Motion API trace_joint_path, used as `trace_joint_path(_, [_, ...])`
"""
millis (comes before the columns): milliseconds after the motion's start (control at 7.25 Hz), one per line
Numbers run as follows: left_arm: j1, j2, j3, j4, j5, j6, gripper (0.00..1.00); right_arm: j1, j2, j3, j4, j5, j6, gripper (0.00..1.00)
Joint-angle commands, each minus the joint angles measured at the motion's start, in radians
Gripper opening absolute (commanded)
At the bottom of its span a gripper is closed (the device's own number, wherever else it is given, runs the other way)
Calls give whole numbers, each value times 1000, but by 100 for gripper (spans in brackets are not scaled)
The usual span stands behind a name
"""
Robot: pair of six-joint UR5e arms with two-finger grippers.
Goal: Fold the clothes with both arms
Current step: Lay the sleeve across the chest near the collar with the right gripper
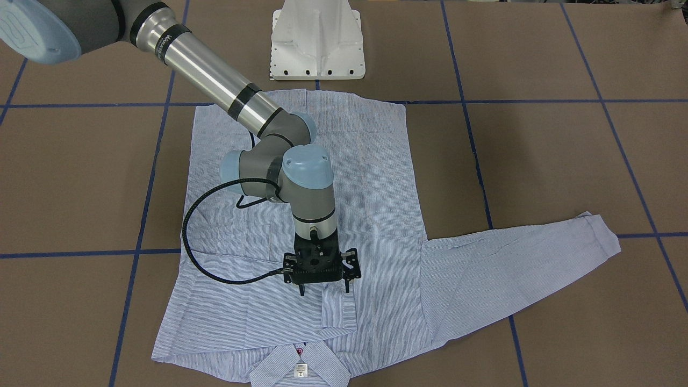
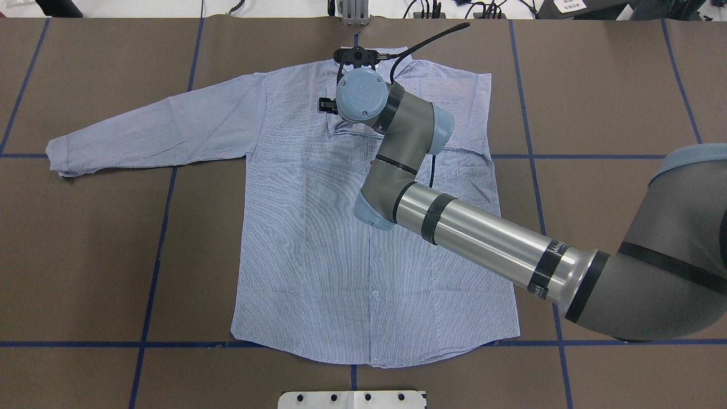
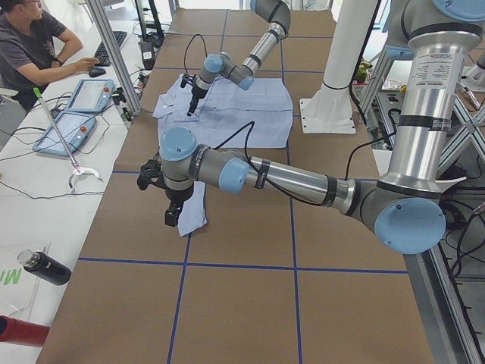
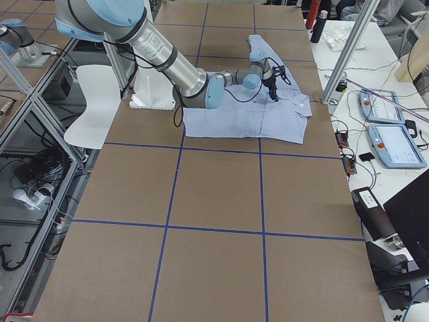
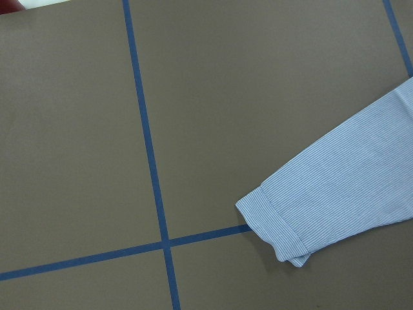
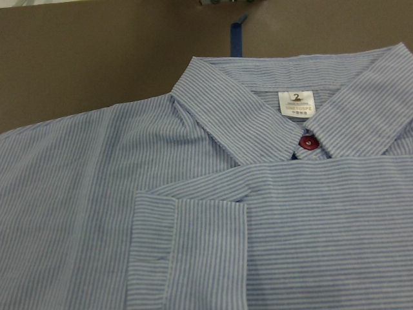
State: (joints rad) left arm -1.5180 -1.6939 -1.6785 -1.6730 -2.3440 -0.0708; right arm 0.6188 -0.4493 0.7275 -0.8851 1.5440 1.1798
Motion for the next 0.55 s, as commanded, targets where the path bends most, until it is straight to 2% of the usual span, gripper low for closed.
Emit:
trace_joint_path(0, [-2,0,0,1,0,-3,100,-5,14,-14,0,7,0,98])
trace_joint_path(414, [-5,0,0,1,2,-7,100,-13,23,-22,2,41,0,98])
